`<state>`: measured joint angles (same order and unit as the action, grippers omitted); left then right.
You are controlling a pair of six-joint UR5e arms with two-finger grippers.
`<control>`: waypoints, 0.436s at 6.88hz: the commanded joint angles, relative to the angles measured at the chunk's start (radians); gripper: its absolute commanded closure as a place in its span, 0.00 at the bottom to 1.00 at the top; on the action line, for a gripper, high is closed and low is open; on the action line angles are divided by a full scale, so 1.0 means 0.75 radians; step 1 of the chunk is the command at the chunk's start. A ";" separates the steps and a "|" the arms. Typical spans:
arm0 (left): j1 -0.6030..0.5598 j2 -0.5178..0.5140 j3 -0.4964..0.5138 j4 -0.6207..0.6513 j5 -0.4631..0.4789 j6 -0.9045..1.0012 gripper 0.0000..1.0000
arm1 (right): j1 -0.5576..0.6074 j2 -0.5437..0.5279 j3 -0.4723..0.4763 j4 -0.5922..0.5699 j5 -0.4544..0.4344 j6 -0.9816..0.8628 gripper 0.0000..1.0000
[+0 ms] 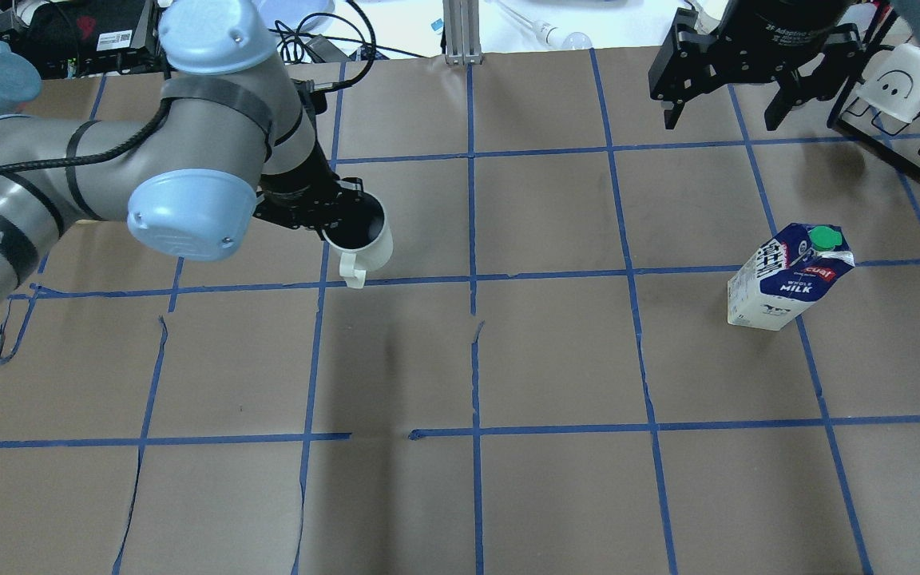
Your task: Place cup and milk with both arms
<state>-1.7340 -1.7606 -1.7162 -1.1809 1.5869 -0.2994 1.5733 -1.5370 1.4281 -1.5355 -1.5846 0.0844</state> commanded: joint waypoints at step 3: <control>-0.081 -0.233 0.185 0.163 -0.011 -0.055 1.00 | 0.001 0.000 0.000 0.000 0.000 0.000 0.00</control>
<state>-1.7836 -1.8784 -1.6302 -1.0936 1.5796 -0.3366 1.5738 -1.5371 1.4281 -1.5355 -1.5846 0.0844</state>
